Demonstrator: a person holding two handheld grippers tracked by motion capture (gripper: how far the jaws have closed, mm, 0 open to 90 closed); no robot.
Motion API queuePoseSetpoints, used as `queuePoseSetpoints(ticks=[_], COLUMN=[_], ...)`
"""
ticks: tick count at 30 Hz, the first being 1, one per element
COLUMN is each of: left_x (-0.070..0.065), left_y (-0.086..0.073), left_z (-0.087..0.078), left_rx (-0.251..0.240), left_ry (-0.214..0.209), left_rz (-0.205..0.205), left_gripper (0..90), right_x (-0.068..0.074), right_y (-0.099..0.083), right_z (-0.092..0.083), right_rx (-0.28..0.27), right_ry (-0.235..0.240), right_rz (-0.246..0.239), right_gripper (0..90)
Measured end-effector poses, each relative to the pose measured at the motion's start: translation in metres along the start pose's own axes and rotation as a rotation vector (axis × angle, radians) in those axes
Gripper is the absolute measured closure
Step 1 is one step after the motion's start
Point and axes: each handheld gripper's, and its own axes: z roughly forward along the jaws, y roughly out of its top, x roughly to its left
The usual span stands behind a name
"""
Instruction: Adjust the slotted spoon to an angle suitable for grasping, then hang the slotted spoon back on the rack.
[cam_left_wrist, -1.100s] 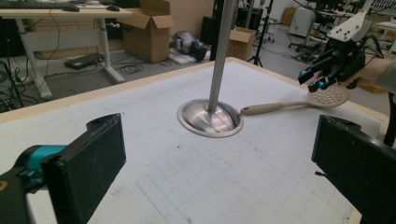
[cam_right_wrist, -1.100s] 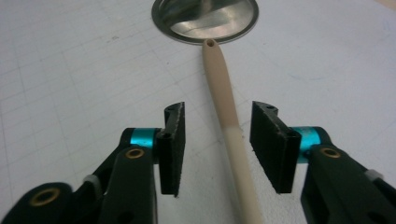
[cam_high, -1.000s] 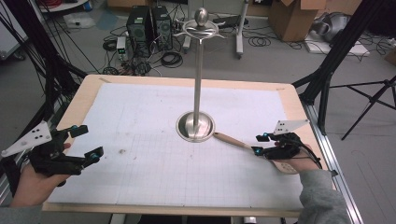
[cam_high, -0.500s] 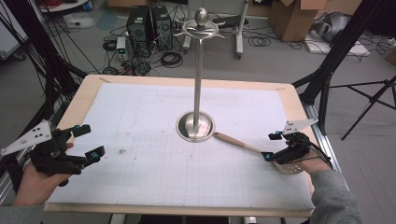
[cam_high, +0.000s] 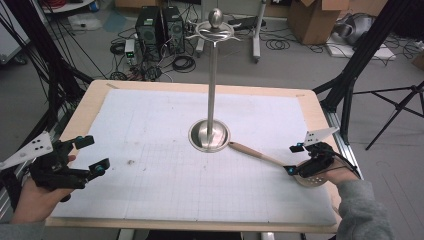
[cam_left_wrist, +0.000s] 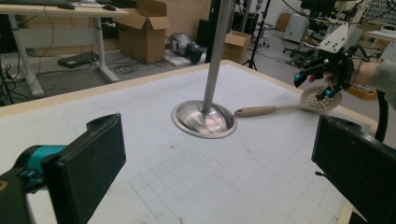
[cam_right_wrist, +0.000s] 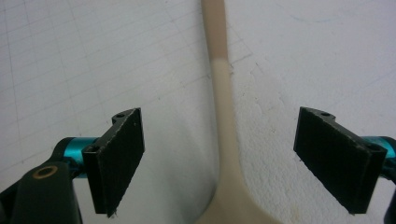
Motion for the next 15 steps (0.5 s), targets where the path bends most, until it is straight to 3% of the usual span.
queuePoseSetpoints(ticks=[15], left_x=[0.0019], left_y=[-0.0048], left_z=[0.0], left_rx=[0.016], left_ry=[0.011], left_rz=[-0.008], left_gripper=[3.2], right_x=[-0.0036], right_y=[-0.0014], right_z=[0.0019], right_rx=[0.059], right_ry=[0.007], right_rz=[-0.021], right_gripper=[16.9])
